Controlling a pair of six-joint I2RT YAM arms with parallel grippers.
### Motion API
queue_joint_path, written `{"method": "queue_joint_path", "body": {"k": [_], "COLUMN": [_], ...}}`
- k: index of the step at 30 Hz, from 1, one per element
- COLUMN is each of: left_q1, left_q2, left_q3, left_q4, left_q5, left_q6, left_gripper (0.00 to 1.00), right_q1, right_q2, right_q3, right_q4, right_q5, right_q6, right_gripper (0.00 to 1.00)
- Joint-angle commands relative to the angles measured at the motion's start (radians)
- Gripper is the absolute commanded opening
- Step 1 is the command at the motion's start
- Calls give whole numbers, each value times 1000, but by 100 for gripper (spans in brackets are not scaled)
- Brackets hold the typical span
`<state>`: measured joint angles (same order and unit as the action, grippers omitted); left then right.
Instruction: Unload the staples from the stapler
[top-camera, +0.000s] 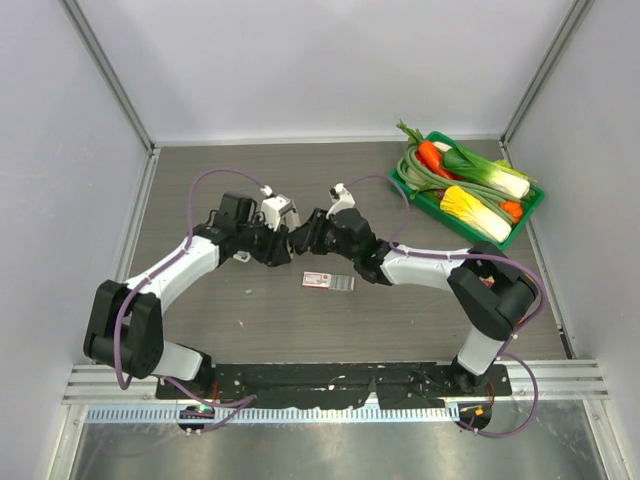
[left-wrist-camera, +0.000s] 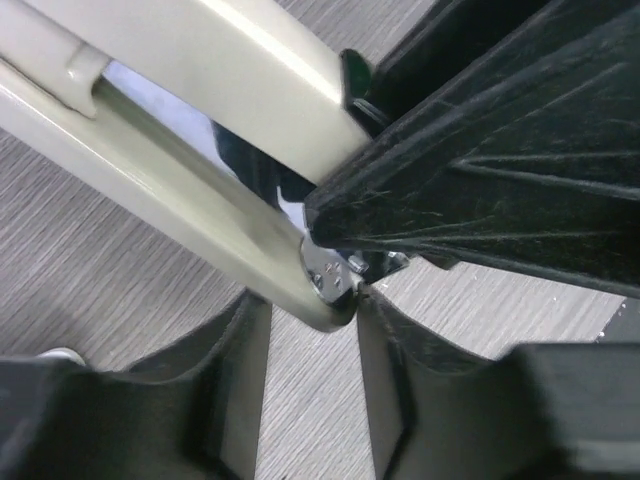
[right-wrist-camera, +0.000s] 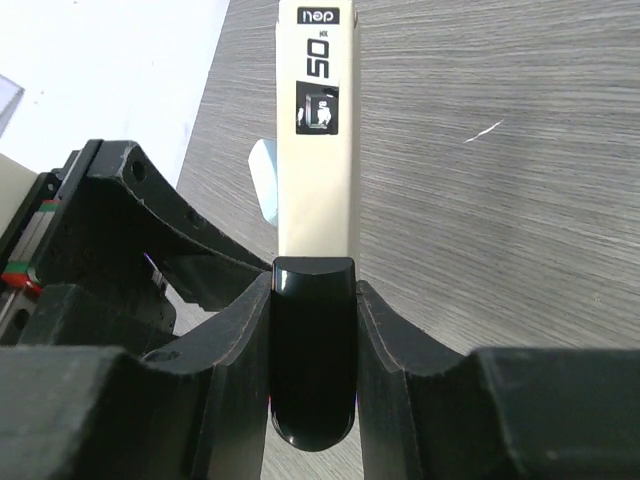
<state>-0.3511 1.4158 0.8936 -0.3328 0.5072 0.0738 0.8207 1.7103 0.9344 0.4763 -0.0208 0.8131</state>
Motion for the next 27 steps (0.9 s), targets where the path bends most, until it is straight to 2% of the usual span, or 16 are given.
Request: {"method": "queue_joint_path", "body": {"k": [1, 2, 3, 4, 9, 16, 22, 27], "left_q1": [3, 3, 3, 3, 4, 1, -28, -110], "left_q2": [-17, -14, -8, 4, 3, -11, -15, 6], "left_q3": [-8, -7, -2, 11, 5, -15, -41, -84], "left_q4": [92, 90, 86, 68, 72, 115, 208, 331], "left_q5": [-71, -78, -82, -90, -85, -203, -439, -677], "left_q6": [64, 72, 90, 95, 112, 178, 260, 383], "left_gripper": [34, 12, 3, 0, 0, 0, 0, 0], "right_q1": [8, 8, 2, -2, -38, -109, -144, -144], "right_q2": [-83, -93, -101, -107, -130, -140, -164, -198], "right_q3": [-6, -11, -26, -32, -78, -72, -20, -23], "right_q4": [148, 144, 140, 131, 125, 70, -128, -198], "right_q5": [-73, -83, -85, -90, -129, -260, -306, -304], "right_q6": [18, 12, 8, 1, 0, -95, -322, -462], "right_gripper": [1, 1, 1, 1, 1, 1, 1, 1]}}
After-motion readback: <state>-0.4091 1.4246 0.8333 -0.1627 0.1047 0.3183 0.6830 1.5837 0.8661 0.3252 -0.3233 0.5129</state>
